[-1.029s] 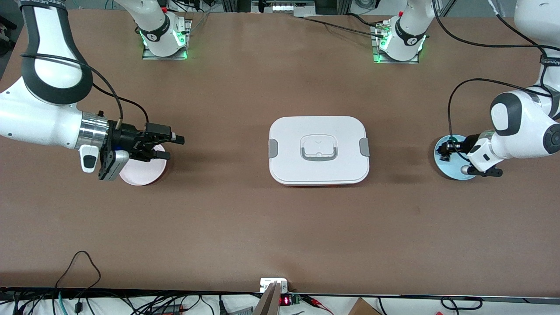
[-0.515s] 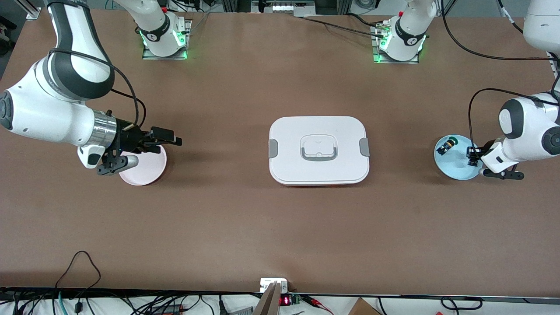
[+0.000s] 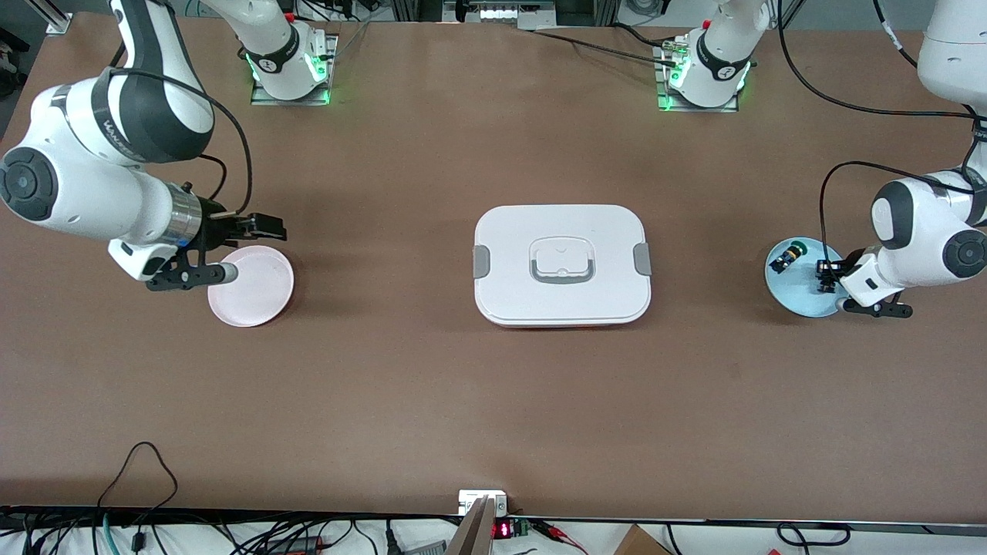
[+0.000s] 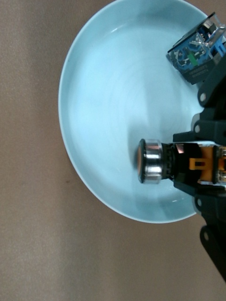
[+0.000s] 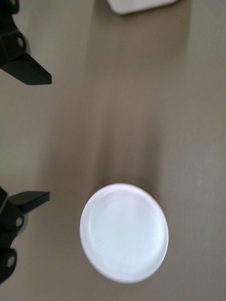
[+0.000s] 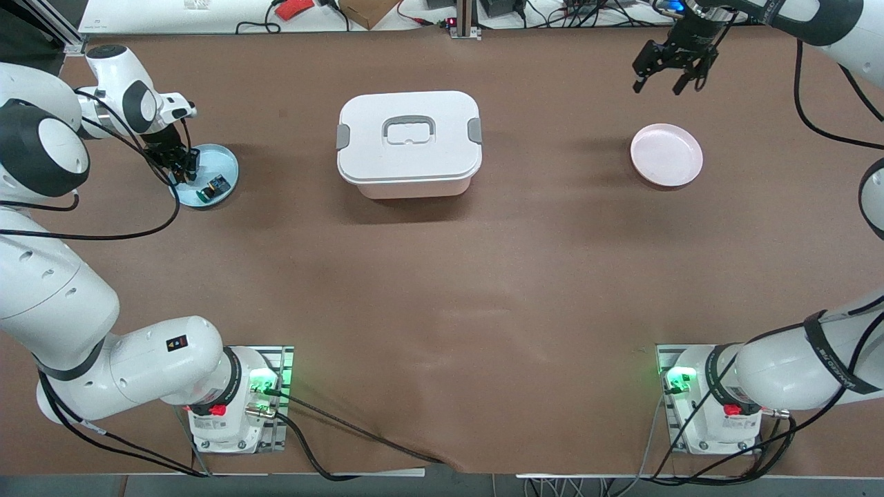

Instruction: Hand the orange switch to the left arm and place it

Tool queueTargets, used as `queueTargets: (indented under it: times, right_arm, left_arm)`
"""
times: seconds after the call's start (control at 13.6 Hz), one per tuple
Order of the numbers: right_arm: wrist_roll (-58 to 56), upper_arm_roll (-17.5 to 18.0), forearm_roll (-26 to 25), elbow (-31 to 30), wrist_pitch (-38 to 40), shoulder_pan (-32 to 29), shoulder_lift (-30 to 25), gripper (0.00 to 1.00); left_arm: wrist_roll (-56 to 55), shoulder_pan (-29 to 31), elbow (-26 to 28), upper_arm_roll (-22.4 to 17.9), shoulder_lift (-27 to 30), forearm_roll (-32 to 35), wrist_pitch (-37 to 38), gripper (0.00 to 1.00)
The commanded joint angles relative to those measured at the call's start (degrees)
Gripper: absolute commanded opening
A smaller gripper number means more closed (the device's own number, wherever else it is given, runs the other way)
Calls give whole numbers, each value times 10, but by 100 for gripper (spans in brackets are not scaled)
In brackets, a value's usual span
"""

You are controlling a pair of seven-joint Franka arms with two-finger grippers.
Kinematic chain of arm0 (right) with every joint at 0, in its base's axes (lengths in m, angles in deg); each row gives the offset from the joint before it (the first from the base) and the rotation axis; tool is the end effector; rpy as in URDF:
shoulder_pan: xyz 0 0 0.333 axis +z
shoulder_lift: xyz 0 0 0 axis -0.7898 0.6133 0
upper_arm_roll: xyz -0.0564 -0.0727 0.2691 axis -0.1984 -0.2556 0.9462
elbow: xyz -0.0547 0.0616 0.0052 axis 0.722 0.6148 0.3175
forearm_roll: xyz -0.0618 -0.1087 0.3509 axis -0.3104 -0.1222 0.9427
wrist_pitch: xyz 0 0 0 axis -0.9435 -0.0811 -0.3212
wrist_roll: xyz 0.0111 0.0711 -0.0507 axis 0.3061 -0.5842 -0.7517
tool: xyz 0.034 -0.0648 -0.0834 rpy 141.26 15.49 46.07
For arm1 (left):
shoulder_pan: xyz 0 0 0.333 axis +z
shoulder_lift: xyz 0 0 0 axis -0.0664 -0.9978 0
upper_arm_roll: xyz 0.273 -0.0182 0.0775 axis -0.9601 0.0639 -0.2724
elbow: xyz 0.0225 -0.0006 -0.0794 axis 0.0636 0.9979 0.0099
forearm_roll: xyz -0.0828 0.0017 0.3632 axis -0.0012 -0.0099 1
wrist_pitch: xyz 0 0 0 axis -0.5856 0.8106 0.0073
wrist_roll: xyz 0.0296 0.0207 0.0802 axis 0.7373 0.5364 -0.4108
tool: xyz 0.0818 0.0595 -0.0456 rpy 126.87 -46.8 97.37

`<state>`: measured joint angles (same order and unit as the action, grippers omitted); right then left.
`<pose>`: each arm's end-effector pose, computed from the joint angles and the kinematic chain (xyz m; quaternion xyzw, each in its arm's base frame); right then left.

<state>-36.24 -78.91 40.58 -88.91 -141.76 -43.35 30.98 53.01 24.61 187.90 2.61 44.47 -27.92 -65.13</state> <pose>0.5635 0.0988 0.4143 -0.9912 -0.0539 0.1103 0.0499 0.5255 0.1843 0.1693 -0.9910 0.0451 0.1239 0.0243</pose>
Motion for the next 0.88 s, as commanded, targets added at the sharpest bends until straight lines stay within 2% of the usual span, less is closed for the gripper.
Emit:
queueTargets:
  times: [0.0,0.07,0.22,0.37,0.59,0.81]
  right_arm:
    - [8,1,-76,34,41,1,-21,100]
    - [8,0,-98,43,45,0,-28,100]
    - [9,-11,-104,65,41,-15,-30,100]
    - [23,-16,-100,68,38,-42,-31,100]
    - [30,-16,-95,69,26,-58,-31,100]
    - [75,-16,-102,73,44,-49,-46,100]
  left_arm:
    - [-1,-8,-10,2,16,16,8,100]
    - [-2,-18,-13,2,32,14,17,100]
    - [-3,-38,-20,3,82,-1,46,100]
    - [-10,-72,-52,5,144,-67,104,100]
    - [-35,-101,-79,5,235,-89,174,100]
    - [-91,-128,-115,5,304,-112,284,100]
